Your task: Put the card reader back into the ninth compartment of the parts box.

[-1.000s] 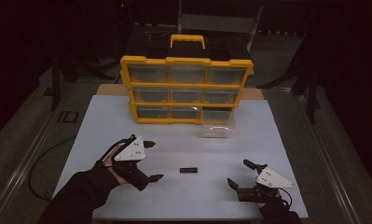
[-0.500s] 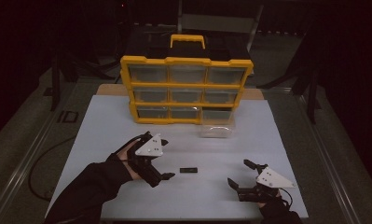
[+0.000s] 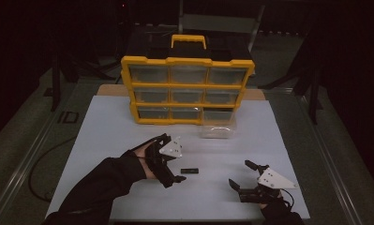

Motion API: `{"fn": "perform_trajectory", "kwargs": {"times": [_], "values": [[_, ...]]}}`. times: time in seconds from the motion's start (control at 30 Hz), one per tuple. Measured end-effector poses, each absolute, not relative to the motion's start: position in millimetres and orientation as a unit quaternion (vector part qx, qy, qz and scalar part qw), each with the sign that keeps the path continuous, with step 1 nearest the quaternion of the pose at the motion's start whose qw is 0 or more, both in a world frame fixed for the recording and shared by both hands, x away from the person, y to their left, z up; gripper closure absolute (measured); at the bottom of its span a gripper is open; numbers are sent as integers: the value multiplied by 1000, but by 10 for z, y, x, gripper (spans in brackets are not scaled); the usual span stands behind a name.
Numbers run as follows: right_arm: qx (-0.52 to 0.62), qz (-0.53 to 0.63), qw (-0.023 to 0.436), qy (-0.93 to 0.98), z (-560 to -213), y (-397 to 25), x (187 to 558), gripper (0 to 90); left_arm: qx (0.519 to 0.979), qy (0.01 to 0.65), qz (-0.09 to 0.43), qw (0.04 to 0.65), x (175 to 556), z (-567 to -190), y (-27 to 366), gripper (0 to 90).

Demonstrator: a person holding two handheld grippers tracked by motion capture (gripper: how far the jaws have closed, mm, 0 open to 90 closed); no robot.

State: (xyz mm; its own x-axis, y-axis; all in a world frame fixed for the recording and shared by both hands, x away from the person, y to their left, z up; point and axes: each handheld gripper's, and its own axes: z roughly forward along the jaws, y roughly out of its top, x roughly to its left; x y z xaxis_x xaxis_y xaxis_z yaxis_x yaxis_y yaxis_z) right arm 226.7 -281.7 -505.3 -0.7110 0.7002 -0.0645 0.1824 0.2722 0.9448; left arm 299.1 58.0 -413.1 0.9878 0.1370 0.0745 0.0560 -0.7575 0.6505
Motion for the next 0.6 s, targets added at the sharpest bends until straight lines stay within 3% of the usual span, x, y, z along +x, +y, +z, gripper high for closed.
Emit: {"fn": "perform_trajectory", "kwargs": {"times": [0.6], "values": [[293,530,241,759,-5055,-2814,2266,94,954,50,36,292,3162,-4357,307,3]]}}
